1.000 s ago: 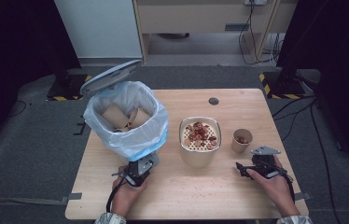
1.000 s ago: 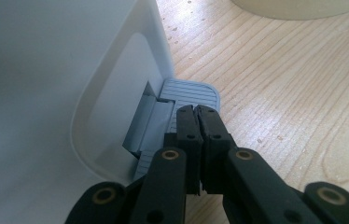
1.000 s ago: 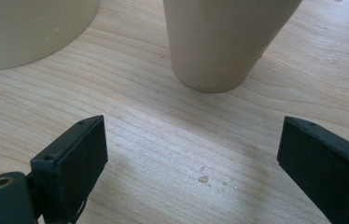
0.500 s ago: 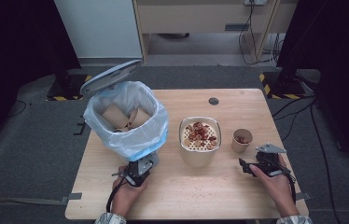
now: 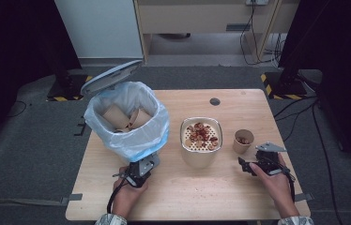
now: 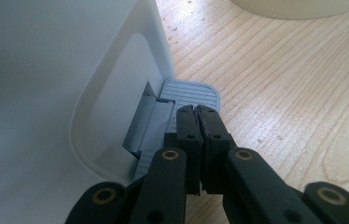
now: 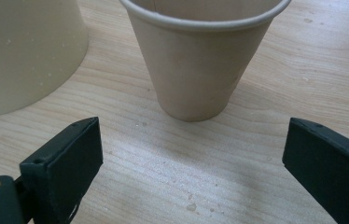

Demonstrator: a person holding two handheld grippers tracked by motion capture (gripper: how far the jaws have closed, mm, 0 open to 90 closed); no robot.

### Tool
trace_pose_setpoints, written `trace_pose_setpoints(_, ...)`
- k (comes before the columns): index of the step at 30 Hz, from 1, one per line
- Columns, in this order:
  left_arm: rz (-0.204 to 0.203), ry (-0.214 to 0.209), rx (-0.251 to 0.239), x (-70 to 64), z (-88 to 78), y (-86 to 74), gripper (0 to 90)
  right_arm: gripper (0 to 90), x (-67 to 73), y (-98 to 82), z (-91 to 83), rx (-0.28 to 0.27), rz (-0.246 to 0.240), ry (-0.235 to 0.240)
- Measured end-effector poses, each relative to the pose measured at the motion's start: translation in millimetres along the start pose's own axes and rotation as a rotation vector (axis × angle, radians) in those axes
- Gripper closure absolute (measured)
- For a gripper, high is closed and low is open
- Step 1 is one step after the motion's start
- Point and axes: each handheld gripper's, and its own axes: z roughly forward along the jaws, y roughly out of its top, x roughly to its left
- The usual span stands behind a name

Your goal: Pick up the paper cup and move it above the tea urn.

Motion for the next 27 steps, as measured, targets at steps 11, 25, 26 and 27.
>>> trace_pose_setpoints(11,0.006,0.003,0.004,-0.5,-0.1,0.3,87.4,5.3,-4.2,11.4,-2.9,-0.032,0.020,-0.012)
trace_pose_setpoints(25,0.007,0.003,0.004,-0.4,-0.1,0.3,87.4,6.3,-4.6,33.4,27.1,-0.064,0.047,-0.003)
trace_pose_setpoints(26,0.008,0.004,0.004,-0.6,-0.1,0.3,87.4,7.7,-5.3,33.7,28.3,-0.077,0.054,-0.006)
trace_pose_setpoints(27,0.008,0.005,0.004,-0.7,-0.1,0.2,87.4,8.6,-6.2,33.9,30.5,-0.085,0.062,-0.005)
